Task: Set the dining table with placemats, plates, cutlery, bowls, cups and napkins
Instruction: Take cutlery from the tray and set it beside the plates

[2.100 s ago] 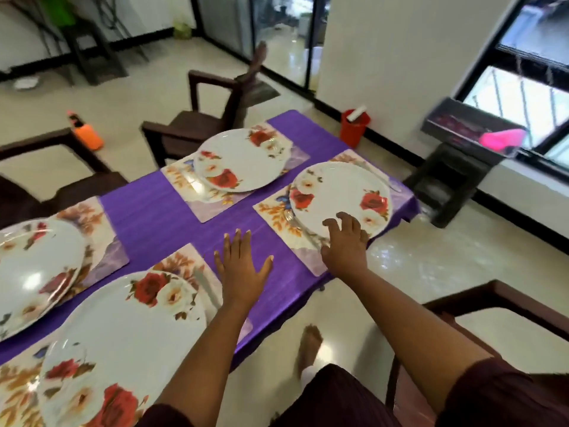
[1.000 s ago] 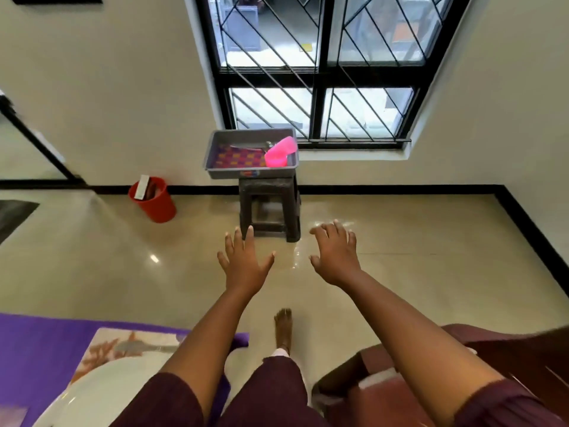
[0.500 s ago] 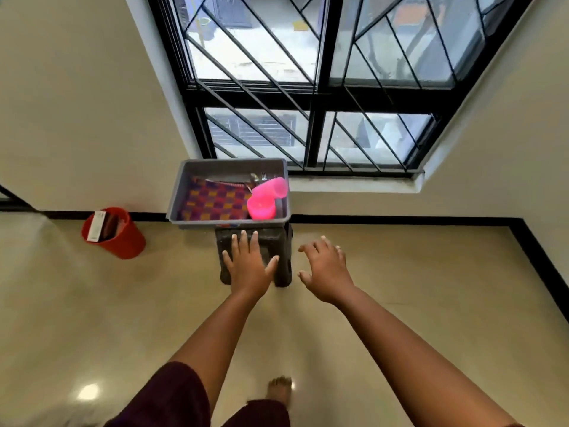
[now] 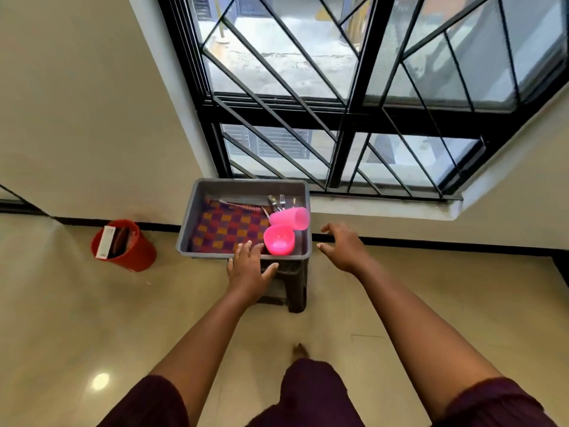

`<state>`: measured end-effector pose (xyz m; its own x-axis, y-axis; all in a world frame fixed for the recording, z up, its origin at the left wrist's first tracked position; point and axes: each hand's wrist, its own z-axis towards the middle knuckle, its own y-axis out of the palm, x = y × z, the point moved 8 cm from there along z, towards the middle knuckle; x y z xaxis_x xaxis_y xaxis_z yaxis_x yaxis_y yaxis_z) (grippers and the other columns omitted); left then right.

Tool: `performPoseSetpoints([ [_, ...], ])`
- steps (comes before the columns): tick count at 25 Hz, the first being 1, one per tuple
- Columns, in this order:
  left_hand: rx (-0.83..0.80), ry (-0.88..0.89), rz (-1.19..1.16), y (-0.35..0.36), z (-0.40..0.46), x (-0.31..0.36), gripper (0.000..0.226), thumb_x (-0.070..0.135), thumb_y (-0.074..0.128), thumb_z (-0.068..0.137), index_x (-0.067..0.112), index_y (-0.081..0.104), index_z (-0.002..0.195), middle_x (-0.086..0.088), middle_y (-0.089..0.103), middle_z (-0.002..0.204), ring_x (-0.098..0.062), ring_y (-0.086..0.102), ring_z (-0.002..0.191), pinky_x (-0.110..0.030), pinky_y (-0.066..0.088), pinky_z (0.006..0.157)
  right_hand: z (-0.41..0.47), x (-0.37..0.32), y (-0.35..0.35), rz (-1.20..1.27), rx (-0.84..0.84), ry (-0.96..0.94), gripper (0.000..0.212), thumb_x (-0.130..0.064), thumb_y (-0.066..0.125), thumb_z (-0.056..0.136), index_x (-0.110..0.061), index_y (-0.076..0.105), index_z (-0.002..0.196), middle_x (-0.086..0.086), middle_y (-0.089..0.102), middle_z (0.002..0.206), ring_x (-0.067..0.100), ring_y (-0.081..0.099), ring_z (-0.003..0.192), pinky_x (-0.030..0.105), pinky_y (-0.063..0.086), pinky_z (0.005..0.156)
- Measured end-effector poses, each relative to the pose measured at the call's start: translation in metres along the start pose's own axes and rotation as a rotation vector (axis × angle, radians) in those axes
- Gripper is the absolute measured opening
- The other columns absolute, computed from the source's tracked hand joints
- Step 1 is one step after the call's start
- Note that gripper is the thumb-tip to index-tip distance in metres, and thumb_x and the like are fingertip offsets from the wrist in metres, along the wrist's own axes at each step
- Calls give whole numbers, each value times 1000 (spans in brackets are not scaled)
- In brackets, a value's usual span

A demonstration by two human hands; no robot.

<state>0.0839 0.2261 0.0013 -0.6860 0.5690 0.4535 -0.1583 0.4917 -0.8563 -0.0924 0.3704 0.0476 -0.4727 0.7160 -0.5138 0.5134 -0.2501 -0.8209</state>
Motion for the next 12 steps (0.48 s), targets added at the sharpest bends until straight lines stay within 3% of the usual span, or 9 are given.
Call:
performPoseSetpoints([
  [6,-63,-5,-56,-14,99,0,57,44,60,91,21,43,140,-3,40,145,-21,39,133,-41,36,106,116,-24,11,57,-112,26,33,-26,66,88,-14,57,118,8,59,121,23,56,106,25,38,79],
  [12,-222,-8,-115,4,205,0,37,35,60,93,15,58,124,-6,56,126,-21,55,112,-35,46,94,223,-9,38,117,-134,178,26,-24,65,88,-12,61,111,9,65,112,25,59,101,26,40,76],
])
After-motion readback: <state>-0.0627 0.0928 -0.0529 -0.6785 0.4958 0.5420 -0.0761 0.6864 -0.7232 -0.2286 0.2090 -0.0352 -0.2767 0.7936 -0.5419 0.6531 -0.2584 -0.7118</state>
